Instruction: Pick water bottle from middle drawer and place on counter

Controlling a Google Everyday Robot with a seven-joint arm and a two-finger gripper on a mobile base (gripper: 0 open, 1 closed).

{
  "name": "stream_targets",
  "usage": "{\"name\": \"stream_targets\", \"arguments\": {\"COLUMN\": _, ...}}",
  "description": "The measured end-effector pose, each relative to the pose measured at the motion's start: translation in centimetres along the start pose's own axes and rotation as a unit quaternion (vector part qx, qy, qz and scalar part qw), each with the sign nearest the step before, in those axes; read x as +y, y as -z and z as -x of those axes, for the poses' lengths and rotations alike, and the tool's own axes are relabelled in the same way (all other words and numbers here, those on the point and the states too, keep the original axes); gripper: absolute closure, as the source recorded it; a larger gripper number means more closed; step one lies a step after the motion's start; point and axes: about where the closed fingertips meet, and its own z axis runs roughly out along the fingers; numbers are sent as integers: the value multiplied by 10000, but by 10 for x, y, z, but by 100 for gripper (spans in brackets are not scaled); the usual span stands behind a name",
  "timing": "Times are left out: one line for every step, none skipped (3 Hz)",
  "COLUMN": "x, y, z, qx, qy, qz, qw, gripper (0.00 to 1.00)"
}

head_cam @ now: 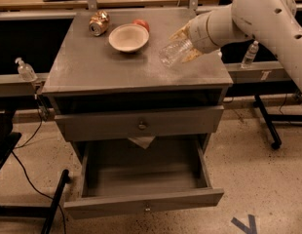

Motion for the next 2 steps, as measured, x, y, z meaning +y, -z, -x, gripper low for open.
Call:
{"name": "stream_targets", "arguments": {"x": 0, "y": -3, "z": 3, "qx": -29, "qy": 67, "qz": 1, "qw": 10000, "gripper": 27}}
{"name": "stream_targets", "arguments": {"x": 0, "y": -5, "z": 4, "qx": -48, "qy": 64, "qz": 6, "qw": 10000, "gripper": 5}}
